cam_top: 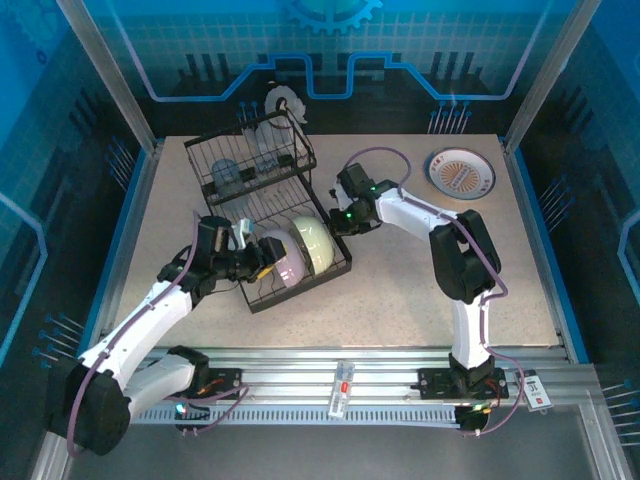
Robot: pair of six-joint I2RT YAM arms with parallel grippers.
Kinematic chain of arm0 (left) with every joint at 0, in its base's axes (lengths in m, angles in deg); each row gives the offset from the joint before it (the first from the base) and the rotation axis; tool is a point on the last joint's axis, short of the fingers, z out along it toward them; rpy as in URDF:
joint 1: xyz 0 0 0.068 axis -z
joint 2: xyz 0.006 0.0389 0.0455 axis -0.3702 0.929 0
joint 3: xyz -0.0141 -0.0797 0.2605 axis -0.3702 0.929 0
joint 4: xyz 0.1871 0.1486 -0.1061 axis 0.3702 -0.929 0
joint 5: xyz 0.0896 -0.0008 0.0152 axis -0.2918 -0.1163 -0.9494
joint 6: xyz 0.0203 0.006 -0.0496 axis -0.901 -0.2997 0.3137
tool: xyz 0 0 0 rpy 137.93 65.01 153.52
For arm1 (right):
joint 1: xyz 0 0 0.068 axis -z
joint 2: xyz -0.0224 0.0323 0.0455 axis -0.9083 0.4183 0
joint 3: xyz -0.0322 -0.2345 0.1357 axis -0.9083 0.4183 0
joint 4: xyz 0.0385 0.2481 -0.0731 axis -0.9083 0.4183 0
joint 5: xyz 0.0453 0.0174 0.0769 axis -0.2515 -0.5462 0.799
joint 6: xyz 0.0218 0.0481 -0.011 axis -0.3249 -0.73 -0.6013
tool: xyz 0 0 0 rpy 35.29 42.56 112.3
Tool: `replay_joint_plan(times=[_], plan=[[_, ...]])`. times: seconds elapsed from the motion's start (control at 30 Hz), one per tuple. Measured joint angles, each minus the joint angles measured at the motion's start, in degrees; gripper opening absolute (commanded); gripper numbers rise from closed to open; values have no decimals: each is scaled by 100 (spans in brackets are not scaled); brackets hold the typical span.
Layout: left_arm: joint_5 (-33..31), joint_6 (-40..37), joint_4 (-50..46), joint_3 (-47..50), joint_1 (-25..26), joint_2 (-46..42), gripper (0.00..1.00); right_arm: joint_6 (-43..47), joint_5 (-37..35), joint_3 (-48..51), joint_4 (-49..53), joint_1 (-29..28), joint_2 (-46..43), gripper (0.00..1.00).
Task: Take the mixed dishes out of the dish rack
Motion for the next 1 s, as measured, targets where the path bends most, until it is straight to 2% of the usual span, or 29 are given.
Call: replay_joint_plan(times=[0.47, 0.77, 1.0], plan=[[560, 0, 671, 2, -7, 269, 66, -199, -101, 1213, -476, 116, -831, 0], [1196, -44, 1268, 2, -7, 704, 62, -417, 85, 1978, -501, 522, -1434, 0], [1637, -81, 1598, 4, -4, 1056, 59, -501, 236, 2133, -498, 726, -1556, 0]])
